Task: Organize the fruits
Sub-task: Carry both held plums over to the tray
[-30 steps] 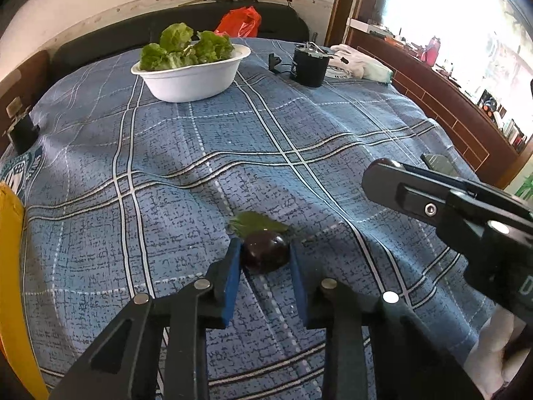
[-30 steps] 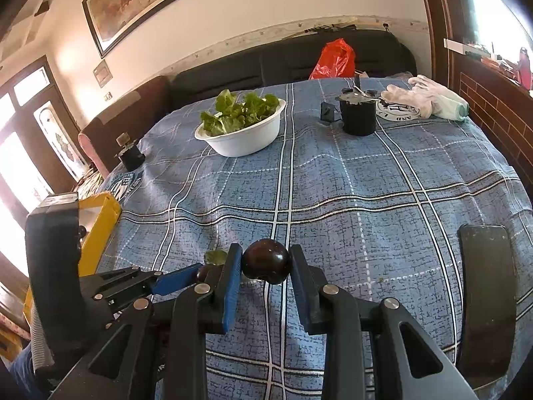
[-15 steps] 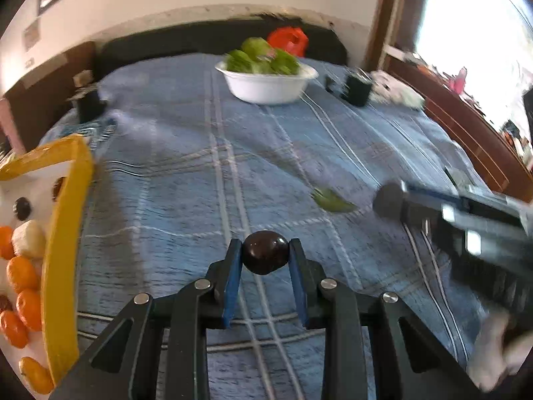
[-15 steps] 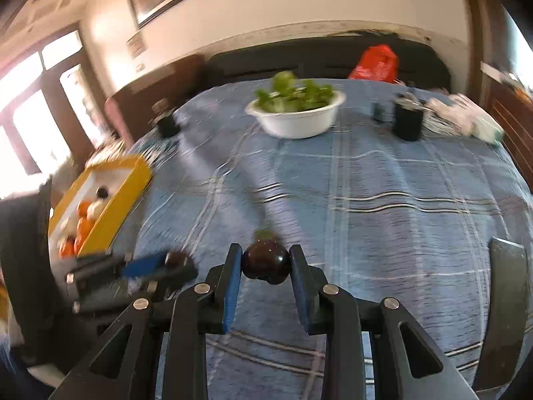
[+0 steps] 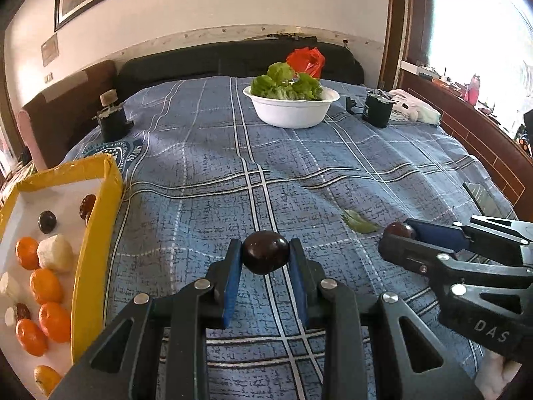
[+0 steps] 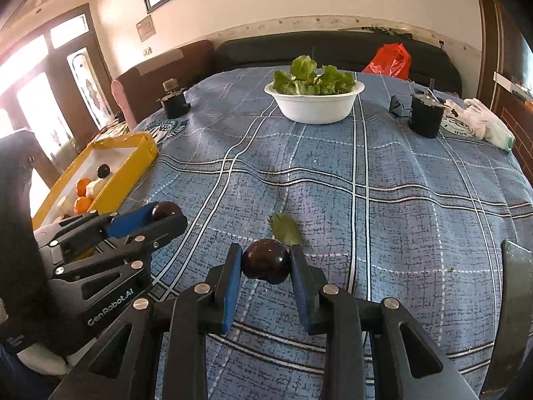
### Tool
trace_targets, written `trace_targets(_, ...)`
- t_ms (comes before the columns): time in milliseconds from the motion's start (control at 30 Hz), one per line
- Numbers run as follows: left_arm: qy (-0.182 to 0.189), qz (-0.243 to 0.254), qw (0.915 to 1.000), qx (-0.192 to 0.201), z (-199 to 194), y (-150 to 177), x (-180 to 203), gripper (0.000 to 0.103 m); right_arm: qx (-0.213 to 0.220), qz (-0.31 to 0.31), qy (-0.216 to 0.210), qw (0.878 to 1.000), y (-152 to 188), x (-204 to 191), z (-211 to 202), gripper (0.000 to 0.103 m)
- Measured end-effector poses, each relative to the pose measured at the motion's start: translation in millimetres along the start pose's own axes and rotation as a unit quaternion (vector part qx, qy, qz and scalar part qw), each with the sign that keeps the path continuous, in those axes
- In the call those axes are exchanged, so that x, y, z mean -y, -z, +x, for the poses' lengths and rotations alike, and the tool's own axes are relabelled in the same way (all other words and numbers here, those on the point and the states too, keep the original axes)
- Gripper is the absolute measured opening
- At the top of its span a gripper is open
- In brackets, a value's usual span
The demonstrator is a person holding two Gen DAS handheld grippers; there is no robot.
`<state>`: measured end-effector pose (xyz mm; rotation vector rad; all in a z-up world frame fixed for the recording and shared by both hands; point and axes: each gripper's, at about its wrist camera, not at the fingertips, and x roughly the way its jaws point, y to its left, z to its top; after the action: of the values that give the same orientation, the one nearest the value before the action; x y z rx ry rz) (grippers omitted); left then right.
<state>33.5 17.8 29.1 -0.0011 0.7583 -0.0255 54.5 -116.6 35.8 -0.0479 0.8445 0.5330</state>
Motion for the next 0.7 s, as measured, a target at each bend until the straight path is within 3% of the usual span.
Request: trace_targets(700, -0.005, 0.003, 0.9999, 0.013, -7.8, -1.5, 1.6, 0.027, 0.003, 0.013, 0.012, 1.0, -1.8, 5.1, 2.4, 0.032)
